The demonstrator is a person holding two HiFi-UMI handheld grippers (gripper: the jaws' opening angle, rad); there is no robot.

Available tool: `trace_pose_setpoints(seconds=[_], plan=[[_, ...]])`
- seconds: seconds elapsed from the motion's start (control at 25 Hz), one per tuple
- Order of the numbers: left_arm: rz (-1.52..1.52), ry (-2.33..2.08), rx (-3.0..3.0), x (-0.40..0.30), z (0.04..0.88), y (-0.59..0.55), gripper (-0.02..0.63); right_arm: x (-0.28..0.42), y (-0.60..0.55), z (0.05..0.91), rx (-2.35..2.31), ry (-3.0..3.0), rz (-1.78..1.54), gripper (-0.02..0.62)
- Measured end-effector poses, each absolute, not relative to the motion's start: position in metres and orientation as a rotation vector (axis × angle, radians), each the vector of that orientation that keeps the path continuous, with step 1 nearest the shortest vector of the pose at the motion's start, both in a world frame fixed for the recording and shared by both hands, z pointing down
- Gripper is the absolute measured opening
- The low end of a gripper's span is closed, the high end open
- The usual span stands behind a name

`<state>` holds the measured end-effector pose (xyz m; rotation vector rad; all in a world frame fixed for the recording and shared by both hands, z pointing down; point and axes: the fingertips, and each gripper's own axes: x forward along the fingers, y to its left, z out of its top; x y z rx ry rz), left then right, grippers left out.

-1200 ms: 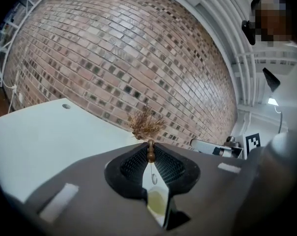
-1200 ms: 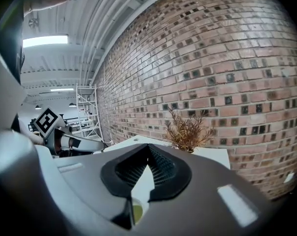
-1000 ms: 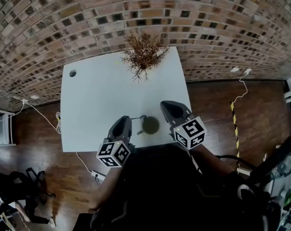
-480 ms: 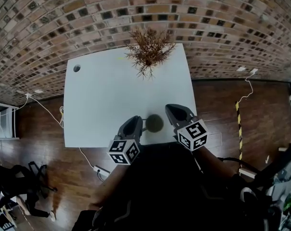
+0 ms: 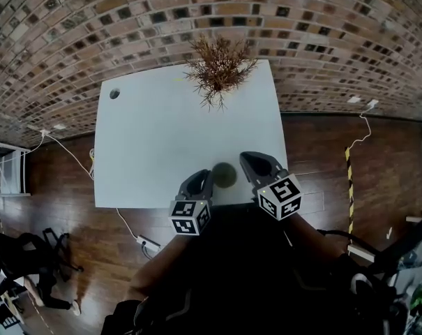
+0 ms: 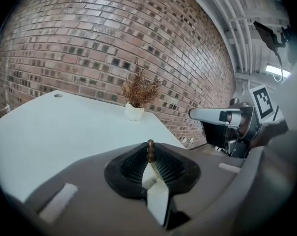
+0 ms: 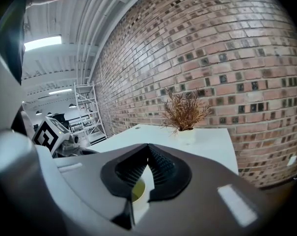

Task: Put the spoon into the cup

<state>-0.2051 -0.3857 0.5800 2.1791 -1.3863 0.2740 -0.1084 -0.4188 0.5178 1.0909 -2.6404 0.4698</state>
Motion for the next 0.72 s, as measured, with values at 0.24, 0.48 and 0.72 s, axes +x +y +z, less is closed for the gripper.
trace_pose_setpoints(seconds=[0.24, 0.48, 0.72], plan=[[0.350, -1.431, 2.198, -0.201, 0.589, -0.383, 0.043, -0.103, -0.415, 0.519, 1.069, -2.639, 0.469, 0.006], [0.401, -1.452, 2.182, -0.199, 0.595, -0.384, 0.051, -0.099, -0.415, 0.518, 1.054, -2.656, 0.470, 0.006], [0.438, -1.484, 2.167, -0.199, 0.599, -0.382, 0.081, -0.092, -0.413, 0.515, 1.034, -2.672, 0.468, 0.006]])
